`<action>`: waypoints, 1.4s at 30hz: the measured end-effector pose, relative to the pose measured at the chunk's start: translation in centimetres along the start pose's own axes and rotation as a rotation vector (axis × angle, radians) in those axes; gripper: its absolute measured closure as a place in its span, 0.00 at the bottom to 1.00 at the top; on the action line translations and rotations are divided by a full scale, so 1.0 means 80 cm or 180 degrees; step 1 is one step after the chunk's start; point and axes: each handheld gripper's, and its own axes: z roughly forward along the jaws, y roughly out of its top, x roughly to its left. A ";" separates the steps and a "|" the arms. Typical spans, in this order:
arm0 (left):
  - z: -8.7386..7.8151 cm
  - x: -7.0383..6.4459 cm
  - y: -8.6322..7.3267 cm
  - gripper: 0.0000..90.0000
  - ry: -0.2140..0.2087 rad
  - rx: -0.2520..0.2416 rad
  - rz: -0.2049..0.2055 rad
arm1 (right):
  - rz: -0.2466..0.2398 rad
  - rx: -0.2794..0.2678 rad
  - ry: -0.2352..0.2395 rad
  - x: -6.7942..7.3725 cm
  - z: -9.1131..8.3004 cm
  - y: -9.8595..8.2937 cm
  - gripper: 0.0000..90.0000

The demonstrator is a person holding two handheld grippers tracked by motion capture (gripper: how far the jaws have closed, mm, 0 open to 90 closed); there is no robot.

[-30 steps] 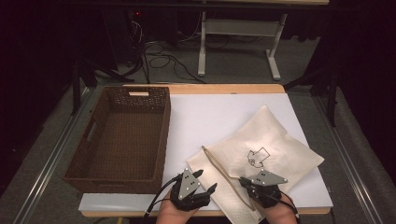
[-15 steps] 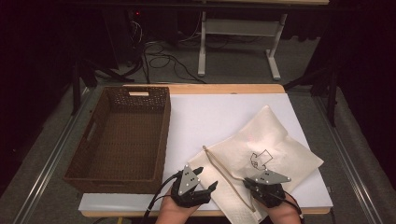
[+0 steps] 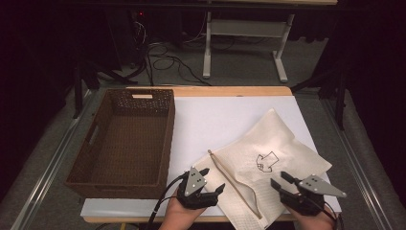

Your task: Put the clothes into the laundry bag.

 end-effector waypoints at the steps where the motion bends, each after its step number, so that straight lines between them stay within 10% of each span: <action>1: 0.001 0.001 0.000 0.32 -0.0001 0.0009 -0.0001 | 0.0036 0.0028 -0.0104 -0.010 -0.002 -0.003 0.55; 9: 0.005 0.003 0.001 0.32 0.0017 0.0034 -0.0024 | 0.0359 0.0305 -0.0605 -0.067 -0.018 -0.033 0.41; 17: 0.003 0.002 0.002 0.32 0.0017 0.0019 0.0009 | 0.0617 0.0775 -0.0645 -0.078 0.004 -0.057 0.24; 34: 0.006 0.001 -0.001 0.33 0.0101 0.0090 0.0047 | 0.0209 0.0773 -0.0454 -0.047 0.012 -0.056 0.90; 42: 0.006 0.004 -0.001 0.34 0.0142 0.0108 0.0054 | 0.0175 0.0729 -0.0446 -0.052 0.008 -0.054 0.97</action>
